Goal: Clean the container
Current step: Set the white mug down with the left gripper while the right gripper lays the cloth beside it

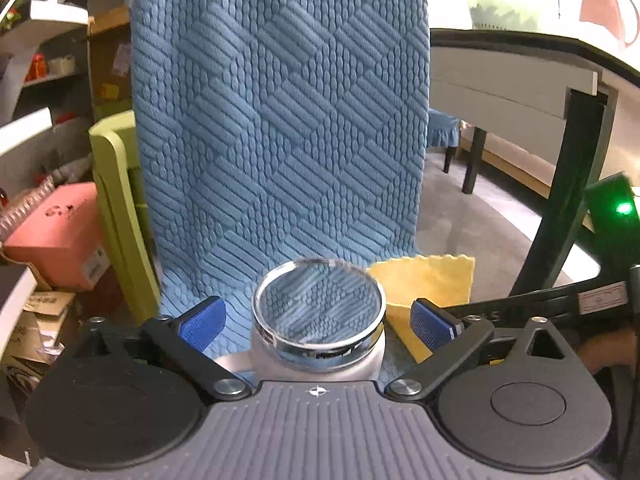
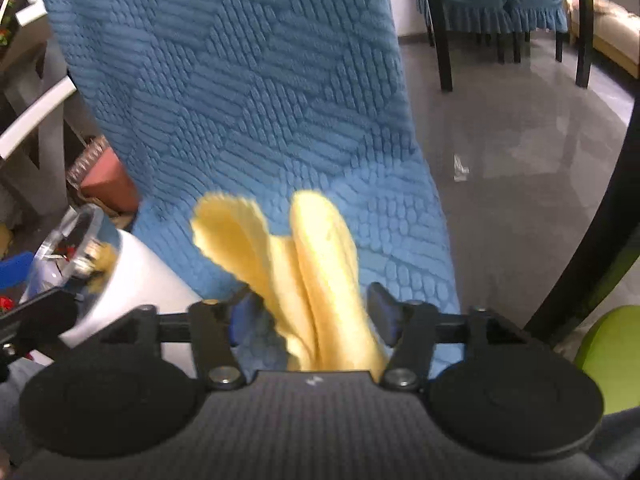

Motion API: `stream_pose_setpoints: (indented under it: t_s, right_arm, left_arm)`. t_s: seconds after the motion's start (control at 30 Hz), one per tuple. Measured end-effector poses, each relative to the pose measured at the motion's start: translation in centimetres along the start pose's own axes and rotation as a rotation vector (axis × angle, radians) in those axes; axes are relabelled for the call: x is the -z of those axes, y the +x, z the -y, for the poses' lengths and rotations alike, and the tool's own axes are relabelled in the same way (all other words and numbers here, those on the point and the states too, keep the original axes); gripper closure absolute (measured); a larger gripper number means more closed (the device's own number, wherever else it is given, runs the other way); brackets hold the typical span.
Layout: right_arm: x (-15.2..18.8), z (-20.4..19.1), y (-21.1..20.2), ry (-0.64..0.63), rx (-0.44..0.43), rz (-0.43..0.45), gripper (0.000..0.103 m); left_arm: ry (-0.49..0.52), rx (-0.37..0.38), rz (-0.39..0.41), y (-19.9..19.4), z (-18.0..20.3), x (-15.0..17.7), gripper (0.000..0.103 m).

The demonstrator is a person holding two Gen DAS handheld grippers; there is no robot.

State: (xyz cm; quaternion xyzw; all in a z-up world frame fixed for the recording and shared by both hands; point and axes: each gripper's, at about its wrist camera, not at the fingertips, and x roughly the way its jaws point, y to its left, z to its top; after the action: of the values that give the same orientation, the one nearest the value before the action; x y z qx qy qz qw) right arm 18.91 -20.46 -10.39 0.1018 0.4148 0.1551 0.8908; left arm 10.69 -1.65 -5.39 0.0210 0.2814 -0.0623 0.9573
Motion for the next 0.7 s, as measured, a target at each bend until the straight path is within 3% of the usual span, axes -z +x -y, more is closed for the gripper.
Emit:
stream_pose_setpoints:
  t_s: [0.2, 0.7]
  right_arm:
    - [-0.1, -1.1, -4.8, -0.002, -0.014, 0.075, 0.028]
    - [2.4, -3.9, -15.9, -0.064, 0.000, 0.123, 0.026]
  left_arm:
    - [-0.023, -0.070, 0.016, -2.3, 0.2, -1.0, 0.002]
    - [-0.082, -0.116, -0.005, -10.6, 1.4, -1.9, 0.000]
